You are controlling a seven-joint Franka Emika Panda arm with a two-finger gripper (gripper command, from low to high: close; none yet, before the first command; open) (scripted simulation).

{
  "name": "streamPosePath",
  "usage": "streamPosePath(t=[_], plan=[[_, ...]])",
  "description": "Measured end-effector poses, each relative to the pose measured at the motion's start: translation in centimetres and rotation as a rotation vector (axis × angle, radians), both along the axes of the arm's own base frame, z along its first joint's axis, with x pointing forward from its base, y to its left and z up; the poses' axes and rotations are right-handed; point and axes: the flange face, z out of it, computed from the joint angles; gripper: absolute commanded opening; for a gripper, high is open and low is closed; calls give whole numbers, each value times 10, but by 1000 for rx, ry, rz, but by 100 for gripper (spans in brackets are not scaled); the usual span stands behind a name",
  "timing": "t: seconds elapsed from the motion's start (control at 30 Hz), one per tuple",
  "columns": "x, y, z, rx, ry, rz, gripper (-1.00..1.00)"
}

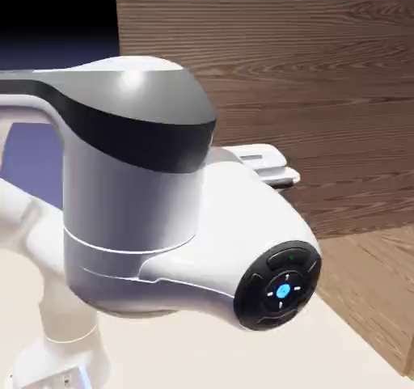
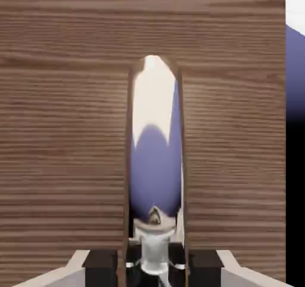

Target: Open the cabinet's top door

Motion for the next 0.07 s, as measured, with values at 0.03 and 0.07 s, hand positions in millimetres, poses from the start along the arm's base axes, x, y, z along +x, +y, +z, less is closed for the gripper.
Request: streamPosePath(t=[0.03,0.07], plan=[[1,-7,0,0,0,13,-100],[3,-13,0,0,0,26,-100]])
